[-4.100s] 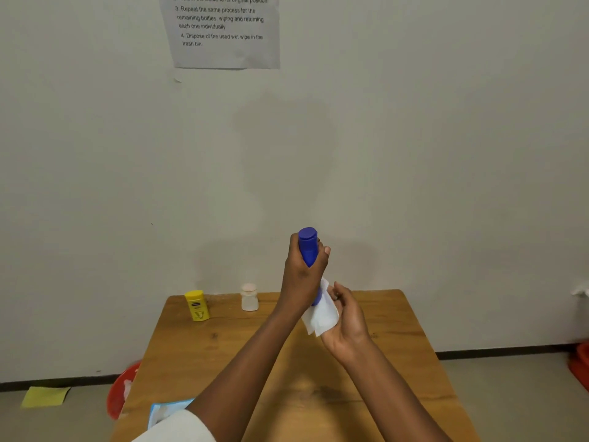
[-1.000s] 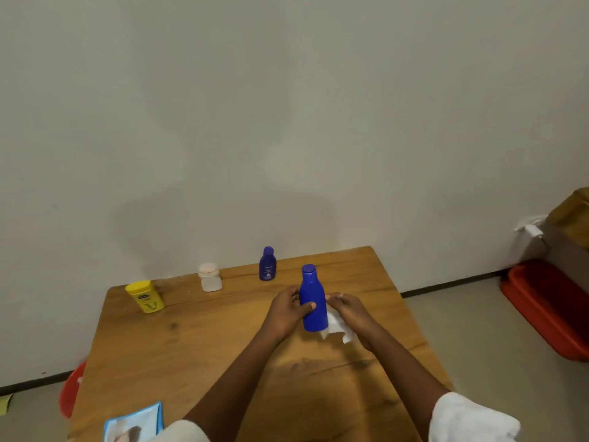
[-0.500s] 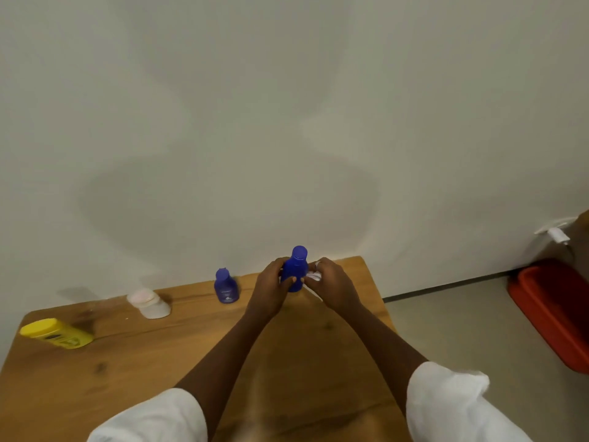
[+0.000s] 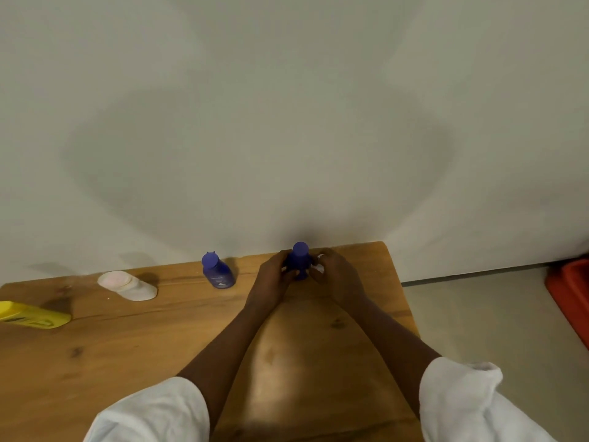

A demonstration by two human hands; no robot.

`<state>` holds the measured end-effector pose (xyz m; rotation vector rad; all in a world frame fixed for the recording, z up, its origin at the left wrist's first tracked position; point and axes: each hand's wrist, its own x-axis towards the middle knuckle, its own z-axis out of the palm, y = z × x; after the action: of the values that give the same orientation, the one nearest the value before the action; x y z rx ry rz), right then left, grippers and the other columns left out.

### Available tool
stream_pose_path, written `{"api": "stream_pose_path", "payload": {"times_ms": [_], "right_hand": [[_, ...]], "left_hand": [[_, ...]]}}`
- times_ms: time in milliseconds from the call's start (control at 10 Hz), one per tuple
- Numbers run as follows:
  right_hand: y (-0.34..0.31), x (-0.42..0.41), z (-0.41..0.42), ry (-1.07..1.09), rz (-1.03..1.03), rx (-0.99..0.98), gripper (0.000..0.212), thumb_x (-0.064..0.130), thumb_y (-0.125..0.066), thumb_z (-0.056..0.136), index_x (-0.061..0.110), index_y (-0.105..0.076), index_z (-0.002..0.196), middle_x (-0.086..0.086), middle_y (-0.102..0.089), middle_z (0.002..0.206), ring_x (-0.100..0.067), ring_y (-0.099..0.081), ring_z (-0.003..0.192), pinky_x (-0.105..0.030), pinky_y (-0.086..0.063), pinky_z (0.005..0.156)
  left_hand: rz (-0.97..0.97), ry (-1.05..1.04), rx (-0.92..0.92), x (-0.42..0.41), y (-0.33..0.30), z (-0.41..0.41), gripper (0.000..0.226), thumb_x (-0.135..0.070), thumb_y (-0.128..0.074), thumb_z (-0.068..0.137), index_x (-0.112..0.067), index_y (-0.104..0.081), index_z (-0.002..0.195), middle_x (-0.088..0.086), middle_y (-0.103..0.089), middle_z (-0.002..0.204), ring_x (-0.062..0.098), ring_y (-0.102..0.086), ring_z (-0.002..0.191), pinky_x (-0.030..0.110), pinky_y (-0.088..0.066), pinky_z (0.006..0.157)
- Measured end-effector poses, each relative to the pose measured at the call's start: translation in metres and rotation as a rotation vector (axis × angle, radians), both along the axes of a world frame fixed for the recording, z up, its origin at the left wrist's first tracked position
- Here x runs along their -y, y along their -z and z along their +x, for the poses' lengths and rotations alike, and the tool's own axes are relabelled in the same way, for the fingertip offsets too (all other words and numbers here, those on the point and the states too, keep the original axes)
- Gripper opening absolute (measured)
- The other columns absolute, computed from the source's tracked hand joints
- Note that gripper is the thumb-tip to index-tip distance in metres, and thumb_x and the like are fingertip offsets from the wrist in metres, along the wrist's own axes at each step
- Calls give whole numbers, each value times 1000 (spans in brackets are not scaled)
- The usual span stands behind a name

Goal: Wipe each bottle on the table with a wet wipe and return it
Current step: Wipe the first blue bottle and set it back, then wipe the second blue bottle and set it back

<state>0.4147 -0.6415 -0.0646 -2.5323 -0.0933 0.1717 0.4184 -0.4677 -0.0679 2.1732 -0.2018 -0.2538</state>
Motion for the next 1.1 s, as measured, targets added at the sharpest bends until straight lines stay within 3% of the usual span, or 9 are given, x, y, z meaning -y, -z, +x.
{"api": "stream_pose_path", "payload": {"times_ms": [300, 400, 500, 600, 700, 800, 900, 1000, 1100], "right_hand": [[11, 2, 1, 26, 86, -44, 23, 18, -59, 91, 7, -66, 110, -10, -64, 111, -24, -62, 97, -22, -42, 77], [6, 6, 0, 62, 103, -64, 31, 19, -60, 91, 3, -63, 118, -13, -62, 120, -26, -60, 106, -23, -42, 84], [1, 12, -2, 115, 119, -85, 35, 20, -61, 92, 1, -60, 121, -15, -61, 124, -27, -58, 110, -24, -41, 89], [-4, 21, -14, 208, 194, -72, 32, 15, -62, 90, 1, -61, 119, -15, -64, 121, -25, -60, 109, -20, -41, 88], [-3, 30, -39, 333, 270, -82, 30, 16, -62, 91, 2, -63, 117, -15, -65, 119, -25, -61, 105, -25, -49, 84], [5, 34, -67, 489, 365, -207, 27, 16, -60, 92, 5, -62, 117, -14, -64, 118, -26, -61, 100, -37, -57, 76], [4, 30, -90, 664, 518, -304, 25, 17, -58, 93, 0, -64, 111, -14, -67, 103, -21, -61, 83, -29, -52, 66], [-2, 24, -110, 850, 786, -440, 19, 20, -61, 92, 2, -64, 97, -9, -65, 85, -21, -62, 73, -33, -50, 59], [-6, 17, -127, 866, 875, -512, 16, 22, -66, 88, 7, -64, 92, -9, -68, 84, -25, -65, 73, -37, -54, 63]], "left_hand": [[-8, 2, -19, -1, 9, -3, 38, -5, -58, 92, -10, -53, 129, 10, -63, 128, 22, -59, 118, 33, -48, 102], [16, -27, -8, -5, 4, -9, 49, -8, -61, 90, -9, -47, 137, 9, -57, 136, 22, -54, 123, 36, -45, 104], [9, -82, -30, -13, -2, -22, 58, -13, -66, 88, -11, -42, 141, 0, -51, 138, 14, -50, 124, 30, -44, 105], [-68, -153, -92, -28, -16, -46, 40, -17, -67, 89, -19, -56, 127, -12, -60, 118, -2, -58, 99, 11, -48, 85], [-137, -246, -112, -53, -24, -80, 14, -16, -67, 88, -28, -68, 82, -2, -67, 75, 6, -60, 72, 12, -46, 67], [-188, -468, -145, -83, -22, -103, 11, -13, -69, 86, -21, -63, 81, 2, -65, 78, 23, -61, 76, 11, -45, 65], [-201, -600, -149, -109, -19, -83, 55, -20, -78, 79, -22, -47, 124, 4, -60, 108, 23, -58, 94, 26, -48, 80], [-180, -548, -144, -123, -17, -57, 101, -23, -84, 72, -22, -20, 150, -4, -38, 138, 13, -43, 121, 33, -41, 98], [-253, -435, -153, -124, -14, -26, 85, -20, -81, 76, -20, -32, 146, -1, -41, 145, 15, -44, 129, 31, -42, 102]]}}
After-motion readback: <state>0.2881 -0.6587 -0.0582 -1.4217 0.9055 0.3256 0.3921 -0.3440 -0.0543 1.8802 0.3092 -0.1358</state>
